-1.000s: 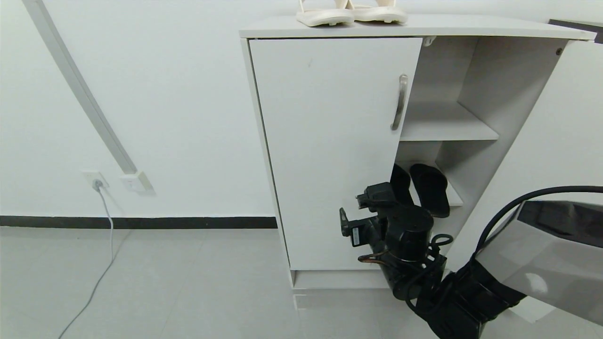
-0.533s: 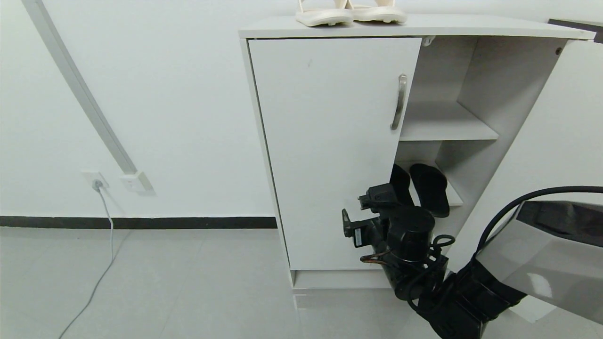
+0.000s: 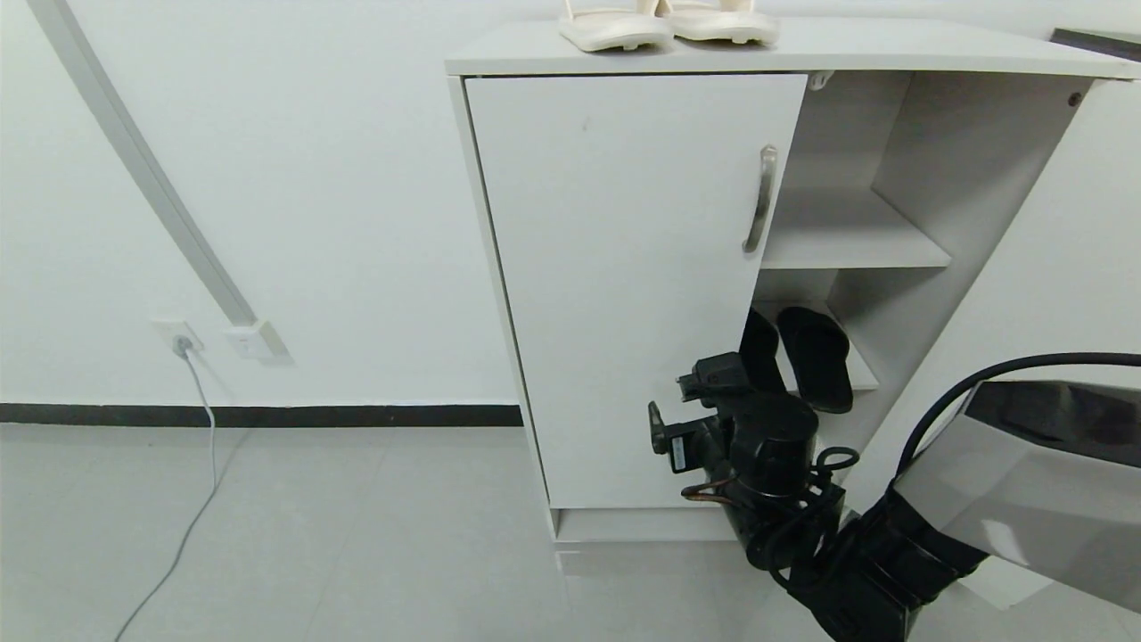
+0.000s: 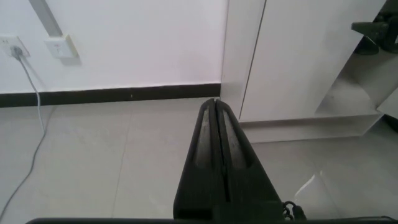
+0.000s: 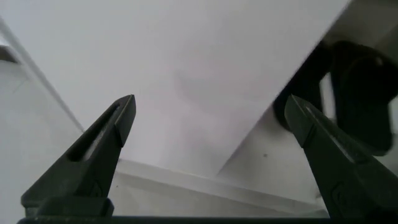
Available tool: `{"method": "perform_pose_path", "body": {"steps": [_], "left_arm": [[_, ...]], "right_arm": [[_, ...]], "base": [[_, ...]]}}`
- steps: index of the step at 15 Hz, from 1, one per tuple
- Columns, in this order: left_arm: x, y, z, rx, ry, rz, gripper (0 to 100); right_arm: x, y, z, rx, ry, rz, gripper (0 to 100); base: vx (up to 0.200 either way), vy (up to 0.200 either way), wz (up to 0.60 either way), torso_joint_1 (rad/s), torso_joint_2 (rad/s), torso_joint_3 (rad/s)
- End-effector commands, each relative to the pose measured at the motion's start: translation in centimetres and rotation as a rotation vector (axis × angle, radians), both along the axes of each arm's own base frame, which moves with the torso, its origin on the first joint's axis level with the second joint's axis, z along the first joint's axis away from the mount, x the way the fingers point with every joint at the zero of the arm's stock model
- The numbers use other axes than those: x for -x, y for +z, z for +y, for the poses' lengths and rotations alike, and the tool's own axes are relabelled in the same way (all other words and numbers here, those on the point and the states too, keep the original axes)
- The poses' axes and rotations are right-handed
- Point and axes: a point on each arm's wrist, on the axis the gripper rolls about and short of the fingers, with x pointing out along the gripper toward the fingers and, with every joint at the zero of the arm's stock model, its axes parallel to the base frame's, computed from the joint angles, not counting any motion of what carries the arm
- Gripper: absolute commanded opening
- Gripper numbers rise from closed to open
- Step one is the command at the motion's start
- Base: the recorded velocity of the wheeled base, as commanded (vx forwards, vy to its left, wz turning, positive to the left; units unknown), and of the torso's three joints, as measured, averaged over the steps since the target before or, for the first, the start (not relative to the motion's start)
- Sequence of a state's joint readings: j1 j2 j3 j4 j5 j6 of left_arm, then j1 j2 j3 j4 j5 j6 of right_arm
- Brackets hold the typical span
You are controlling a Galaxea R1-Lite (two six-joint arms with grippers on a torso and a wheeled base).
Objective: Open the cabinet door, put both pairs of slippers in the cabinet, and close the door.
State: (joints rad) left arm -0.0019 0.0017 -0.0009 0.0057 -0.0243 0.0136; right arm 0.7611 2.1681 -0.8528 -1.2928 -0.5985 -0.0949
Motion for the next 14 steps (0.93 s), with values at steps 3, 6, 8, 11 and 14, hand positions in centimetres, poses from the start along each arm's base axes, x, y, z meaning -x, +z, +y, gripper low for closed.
{"method": "perform_pose_path", "body": {"steps": [3,6,8,11,14], "left_arm": [[0.01,0.03,0.0,0.0,0.0,-0.002,0],[0.01,0.03,0.0,0.0,0.0,-0.002,0],[0.01,0.03,0.0,-0.002,0.0,-0.002,0],[0.01,0.03,0.0,-0.002,0.0,-0.002,0],[0.01,0.03,0.0,-0.002,0.0,-0.002,0]], "right_arm": [[0.08,0.09,0.08,-0.005,0.003,-0.005,100],[0.08,0.09,0.08,-0.005,0.003,-0.005,100],[0.08,0.09,0.08,-0.005,0.003,-0.005,100],[0.08,0.09,0.08,-0.005,0.003,-0.005,100],[0.08,0.07,0.08,-0.004,0.003,-0.004,100]], "base": [[0.0,0.0,0.0,0.035,-0.55,-0.369],[0.0,0.0,0.0,0.106,-0.48,-0.352],[0.0,0.0,0.0,0.127,-0.46,-0.33],[0.0,0.0,0.0,0.152,-0.47,-0.326],[0.0,0.0,0.0,0.167,-0.49,-0.321]]}}
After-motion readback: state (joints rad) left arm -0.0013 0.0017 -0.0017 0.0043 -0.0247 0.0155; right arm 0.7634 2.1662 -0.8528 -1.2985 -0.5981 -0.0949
